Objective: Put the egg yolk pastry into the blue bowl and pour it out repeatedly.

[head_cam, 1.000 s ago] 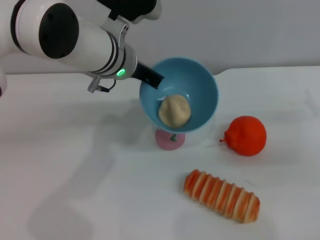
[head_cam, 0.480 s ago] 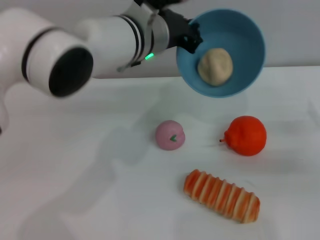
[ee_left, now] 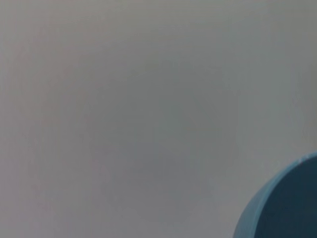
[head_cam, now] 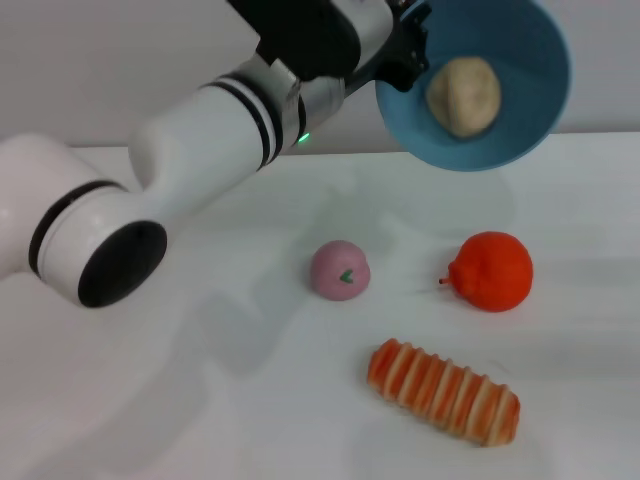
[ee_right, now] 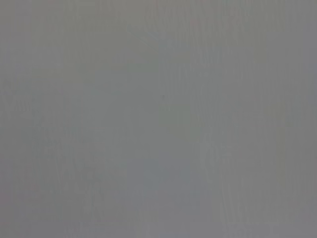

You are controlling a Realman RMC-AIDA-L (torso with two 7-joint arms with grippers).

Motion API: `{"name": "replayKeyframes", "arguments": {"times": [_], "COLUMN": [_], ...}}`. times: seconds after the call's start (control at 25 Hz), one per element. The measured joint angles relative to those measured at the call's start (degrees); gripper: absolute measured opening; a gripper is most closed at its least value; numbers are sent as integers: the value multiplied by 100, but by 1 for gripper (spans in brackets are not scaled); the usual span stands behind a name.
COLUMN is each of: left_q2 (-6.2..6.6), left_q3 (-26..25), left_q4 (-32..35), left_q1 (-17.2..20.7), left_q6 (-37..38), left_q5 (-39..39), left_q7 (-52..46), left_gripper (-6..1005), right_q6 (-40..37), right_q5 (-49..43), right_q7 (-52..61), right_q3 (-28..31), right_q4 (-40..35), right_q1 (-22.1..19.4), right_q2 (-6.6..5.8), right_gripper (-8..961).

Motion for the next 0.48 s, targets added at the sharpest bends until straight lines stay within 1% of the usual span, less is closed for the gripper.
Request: {"name": "replayKeyframes", "arguments": {"times": [0.16,0.36,0.48], "left_q2": [11,-4,-9], "left_q3": [282,750,922], "left_q4": [19,85,154], "left_q1": [51,267,329], "left_q6": [387,1243,1557], "left_q5": [8,18,22], "left_q7": [258,859,1093], "left_gripper": [-1,-1,-1], "right_q6": [-78,-97,-98], "right_q5": [1,2,2], "right_q7": [-38,-73,-74], "right_q3": [15,20,22], "right_q4": [9,73,99], "right_q1": [-15,5,21], "right_q2": [3,4,3], "right_gripper": [684,684,684]}}
